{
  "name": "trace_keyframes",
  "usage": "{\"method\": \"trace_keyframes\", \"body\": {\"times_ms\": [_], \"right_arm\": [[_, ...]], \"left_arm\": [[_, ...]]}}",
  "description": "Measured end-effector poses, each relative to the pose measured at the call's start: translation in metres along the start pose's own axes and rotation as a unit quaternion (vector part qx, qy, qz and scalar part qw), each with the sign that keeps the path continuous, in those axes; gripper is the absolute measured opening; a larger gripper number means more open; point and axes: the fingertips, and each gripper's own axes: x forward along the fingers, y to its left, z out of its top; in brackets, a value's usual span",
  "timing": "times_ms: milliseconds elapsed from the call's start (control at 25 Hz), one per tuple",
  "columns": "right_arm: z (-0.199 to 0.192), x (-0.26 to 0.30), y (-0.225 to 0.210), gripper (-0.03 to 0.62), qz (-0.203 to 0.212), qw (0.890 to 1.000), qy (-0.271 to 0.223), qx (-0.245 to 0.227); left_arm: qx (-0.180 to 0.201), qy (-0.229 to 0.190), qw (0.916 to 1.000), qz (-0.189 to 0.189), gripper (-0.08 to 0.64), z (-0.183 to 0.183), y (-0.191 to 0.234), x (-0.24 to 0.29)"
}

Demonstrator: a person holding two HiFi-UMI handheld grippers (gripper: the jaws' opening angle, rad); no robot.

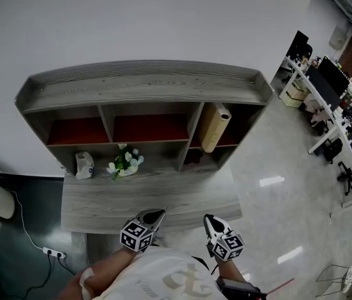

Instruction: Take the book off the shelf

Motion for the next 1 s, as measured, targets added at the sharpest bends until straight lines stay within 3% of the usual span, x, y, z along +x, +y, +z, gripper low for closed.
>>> {"method": "trace_keyframes", "body": {"times_ms": [360,1000], "right_arm": [[0.025,0.041,-0.010,0.005,-0.010,1.000,-0.011,-0.013],[0.062,0.084,-0.045,0.006,0.008,0.998,-0.008,-0.062]], "left_arm": [[-0.009,-0.023,0.9995,0.019,0.002,0.022,0.049,-0.002],[-0.018,-0.031,0.9988,0.034,0.002,0.034,0.067,0.019]]}}
